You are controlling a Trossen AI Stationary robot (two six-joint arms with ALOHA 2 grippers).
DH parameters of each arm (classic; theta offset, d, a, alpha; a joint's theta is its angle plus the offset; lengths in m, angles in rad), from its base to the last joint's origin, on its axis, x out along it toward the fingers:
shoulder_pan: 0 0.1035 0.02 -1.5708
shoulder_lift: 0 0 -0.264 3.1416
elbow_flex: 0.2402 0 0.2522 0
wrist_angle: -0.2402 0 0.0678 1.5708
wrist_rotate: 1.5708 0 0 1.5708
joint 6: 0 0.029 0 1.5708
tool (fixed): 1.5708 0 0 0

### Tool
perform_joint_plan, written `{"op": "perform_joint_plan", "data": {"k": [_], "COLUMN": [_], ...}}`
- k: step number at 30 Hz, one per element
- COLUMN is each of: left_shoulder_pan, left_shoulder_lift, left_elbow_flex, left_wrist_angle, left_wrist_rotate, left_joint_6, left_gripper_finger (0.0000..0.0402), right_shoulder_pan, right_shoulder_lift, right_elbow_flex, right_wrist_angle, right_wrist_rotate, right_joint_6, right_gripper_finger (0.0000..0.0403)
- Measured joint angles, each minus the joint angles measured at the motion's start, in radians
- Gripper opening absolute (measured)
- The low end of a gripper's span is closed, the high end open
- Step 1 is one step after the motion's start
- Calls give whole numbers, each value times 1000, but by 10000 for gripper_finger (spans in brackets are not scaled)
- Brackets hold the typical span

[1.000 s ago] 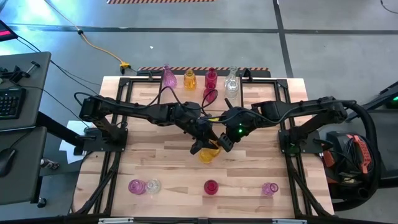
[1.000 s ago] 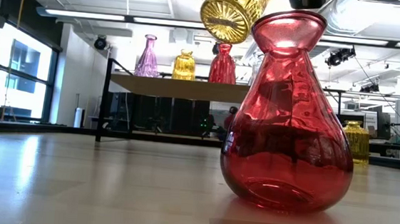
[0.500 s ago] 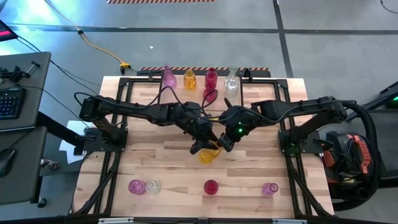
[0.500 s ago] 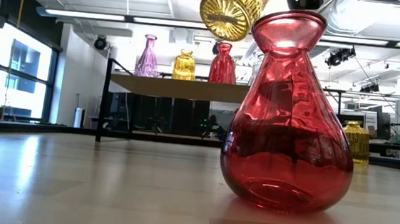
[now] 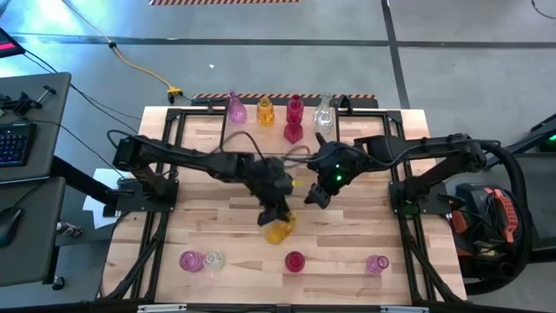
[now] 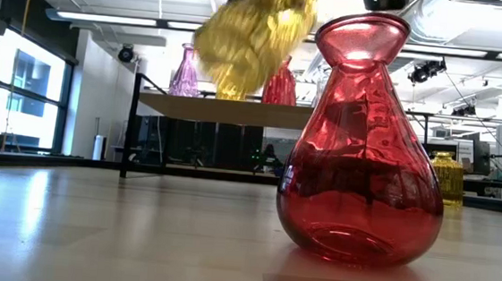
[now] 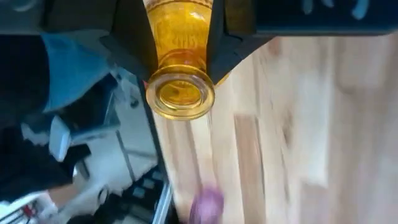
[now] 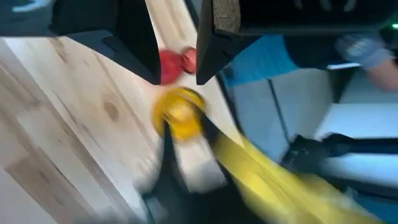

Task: Sort vases onto shelf
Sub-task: Put the bottom yellow vase on the shelf and align it with the other yellow vase

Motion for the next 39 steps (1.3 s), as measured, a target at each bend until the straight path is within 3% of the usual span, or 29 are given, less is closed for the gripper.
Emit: {"op": "perform_joint_plan", "data": {"k": [4,15,23,29,34,39], "left_shoulder_pan": [2,-6,-5,-5,-5,-4], "left_shoulder_lift": [-7,-43,-50,-60,-65,-65], "left_elbow_flex": [9,9,-25,-63,-64,-64], "left_wrist_angle": [21,16,-5,-6,-8,-40], "left_wrist_rotate": [-49,-168,-209,-255,-272,-325], "left_joint_6": [35,83,88,65,63,63], "left_gripper_finger": [88,80,32,12,5,3], "right_shoulder_pan": [-6,-6,11,28,28,35], "right_shoulder_lift": [1,-1,-10,-10,-9,-9], "right_elbow_flex": [-1,-3,-3,-4,-5,-42], "right_wrist_angle": [4,3,-48,-176,-171,-159], "right_wrist_rotate": [32,28,52,155,196,323], "right_joint_6": [5,21,46,20,-31,-56], "right_gripper_finger": [111,125,125,125,125,125]}}
